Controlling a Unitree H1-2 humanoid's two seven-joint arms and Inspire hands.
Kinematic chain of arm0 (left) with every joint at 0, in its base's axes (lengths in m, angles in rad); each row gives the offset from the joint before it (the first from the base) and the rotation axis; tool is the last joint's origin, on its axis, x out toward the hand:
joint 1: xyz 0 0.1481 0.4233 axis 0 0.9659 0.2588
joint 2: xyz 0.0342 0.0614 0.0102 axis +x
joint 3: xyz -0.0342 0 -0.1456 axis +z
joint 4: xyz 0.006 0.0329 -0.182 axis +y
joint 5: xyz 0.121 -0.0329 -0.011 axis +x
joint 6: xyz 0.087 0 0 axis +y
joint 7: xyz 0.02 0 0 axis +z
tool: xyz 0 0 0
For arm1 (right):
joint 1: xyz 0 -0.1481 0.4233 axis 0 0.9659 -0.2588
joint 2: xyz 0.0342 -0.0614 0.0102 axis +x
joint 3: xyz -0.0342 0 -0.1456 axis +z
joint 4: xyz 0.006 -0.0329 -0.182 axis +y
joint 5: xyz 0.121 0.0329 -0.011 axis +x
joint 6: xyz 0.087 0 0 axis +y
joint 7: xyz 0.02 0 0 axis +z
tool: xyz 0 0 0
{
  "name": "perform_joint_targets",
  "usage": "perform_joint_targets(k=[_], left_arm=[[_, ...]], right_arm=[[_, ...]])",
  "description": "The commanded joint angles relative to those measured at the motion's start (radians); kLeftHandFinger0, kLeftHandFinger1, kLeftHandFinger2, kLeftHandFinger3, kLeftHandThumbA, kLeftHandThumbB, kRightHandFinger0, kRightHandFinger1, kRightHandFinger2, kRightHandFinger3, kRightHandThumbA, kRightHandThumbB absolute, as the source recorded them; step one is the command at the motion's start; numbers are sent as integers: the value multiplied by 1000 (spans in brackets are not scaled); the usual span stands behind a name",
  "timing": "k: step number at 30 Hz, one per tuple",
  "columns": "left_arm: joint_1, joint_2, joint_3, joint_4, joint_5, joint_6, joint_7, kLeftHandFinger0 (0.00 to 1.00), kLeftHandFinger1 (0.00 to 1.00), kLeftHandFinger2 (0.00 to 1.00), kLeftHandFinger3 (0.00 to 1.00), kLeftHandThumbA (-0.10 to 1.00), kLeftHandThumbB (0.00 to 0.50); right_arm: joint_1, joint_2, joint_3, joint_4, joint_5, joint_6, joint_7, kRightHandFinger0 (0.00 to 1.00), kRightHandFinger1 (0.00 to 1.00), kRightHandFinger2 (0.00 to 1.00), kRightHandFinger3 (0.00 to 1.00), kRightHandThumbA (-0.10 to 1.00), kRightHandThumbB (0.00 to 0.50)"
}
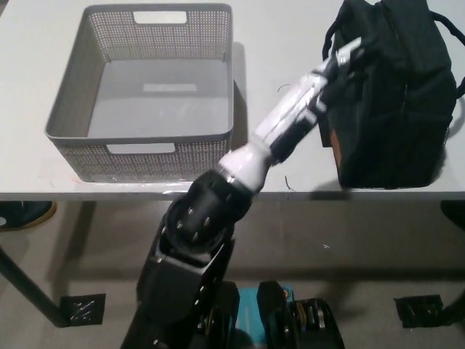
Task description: Use both hands to pick up a lunch bag on the right hand side and place it into a container on the left hand side
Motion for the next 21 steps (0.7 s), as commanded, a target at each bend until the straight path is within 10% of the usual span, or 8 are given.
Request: perform_joint_targets(k=[1, 21], left_arm=[[-81, -28, 47, 90, -19, -13, 70, 1000, 1000, 1000, 1000, 1000, 376], [-288, -41, 125, 595, 13, -135, 197, 1000, 1000, 1000, 1000, 1000, 454]], right_arm=[[-66, -13, -30, 76, 57, 37, 0, 1000, 1000, 1000, 1000, 1000, 388], [-307, 14, -16, 571, 60, -60, 102, 1000, 1000, 1000, 1000, 1000, 385]])
